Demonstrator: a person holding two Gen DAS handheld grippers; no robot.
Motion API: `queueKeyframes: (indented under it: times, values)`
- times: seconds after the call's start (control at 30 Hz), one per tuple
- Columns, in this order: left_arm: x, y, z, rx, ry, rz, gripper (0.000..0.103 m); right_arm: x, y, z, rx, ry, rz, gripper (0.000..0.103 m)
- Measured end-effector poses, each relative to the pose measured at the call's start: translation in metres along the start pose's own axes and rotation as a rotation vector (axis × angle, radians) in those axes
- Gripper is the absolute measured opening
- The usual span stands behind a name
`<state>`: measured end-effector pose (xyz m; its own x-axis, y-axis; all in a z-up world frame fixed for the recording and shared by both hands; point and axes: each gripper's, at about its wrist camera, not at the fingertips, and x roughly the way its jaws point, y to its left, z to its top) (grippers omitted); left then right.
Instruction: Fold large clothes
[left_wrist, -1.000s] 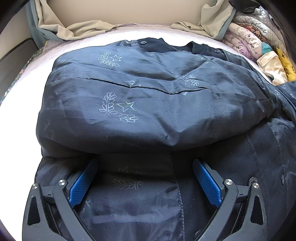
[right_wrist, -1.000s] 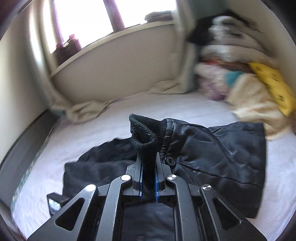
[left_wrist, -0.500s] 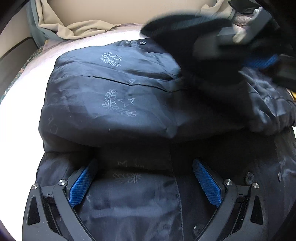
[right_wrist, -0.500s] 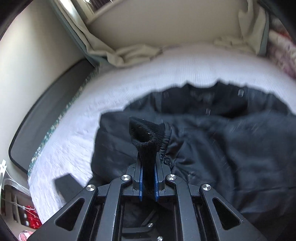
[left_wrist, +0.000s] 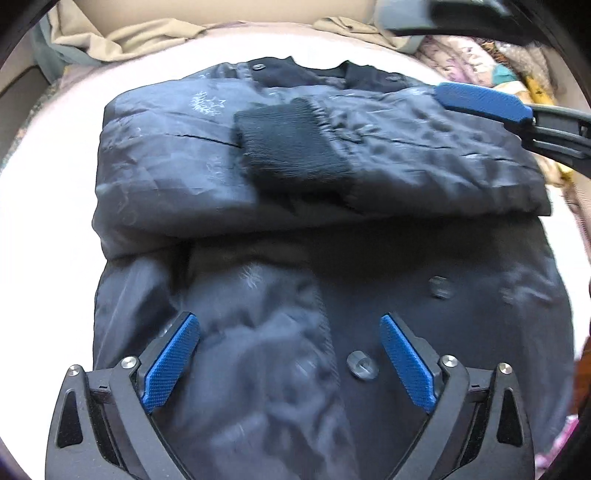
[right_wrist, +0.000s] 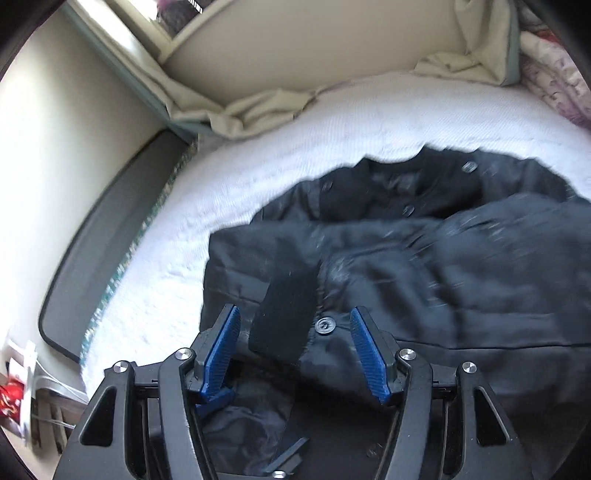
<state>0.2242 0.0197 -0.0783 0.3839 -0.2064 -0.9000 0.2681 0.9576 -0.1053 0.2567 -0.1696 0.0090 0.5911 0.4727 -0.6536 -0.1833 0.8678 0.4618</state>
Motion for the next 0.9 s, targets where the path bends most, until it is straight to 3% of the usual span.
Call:
queueKeyframes:
  times: [0.2,0.3,0.4,0.53,0.63,0.73,0.8,0.83,0.9]
  values:
    - [-0.054,0.01,0.017,-0.052,-0.062,-0.19,0.091,-0.067,-0.029,0.002,0.039,-0.084,-0.176,0.061]
    - [-0.068,0.022,0.035,-0.127,-0.138,-0.228,0.09,-0.096,-0.045,-0.001,0.091,-0.128,-0.174,0.061]
    - [-0.056,0.039,0.05,-0.205,-0.148,-0.23,0.079,-0.112,-0.06,-0.01,0.134,-0.144,-0.194,0.061]
    - [-0.026,0.044,0.06,-0.256,-0.118,-0.271,0.072,-0.109,-0.075,-0.014,0.145,-0.107,-0.235,0.061]
    - [0.0,0.041,0.065,-0.259,-0.098,-0.228,0.065,-0.106,-0.08,-0.018,0.122,-0.093,-0.297,0.061]
    - [0.023,0.045,0.061,-0.296,-0.068,-0.247,0.041,-0.107,-0.089,-0.021,0.126,-0.083,-0.313,0.061]
    - [0.025,0.048,0.06,-0.315,-0.097,-0.245,0.019,-0.109,-0.097,-0.022,0.142,-0.077,-0.33,0.061]
    - [0.023,0.05,0.061,-0.318,-0.112,-0.254,0.012,-0.109,-0.099,-0.022,0.147,-0.075,-0.334,0.061]
    - [0.015,0.053,0.061,-0.327,-0.139,-0.274,0.01,-0.11,-0.105,-0.022,0.158,-0.071,-0.347,0.061]
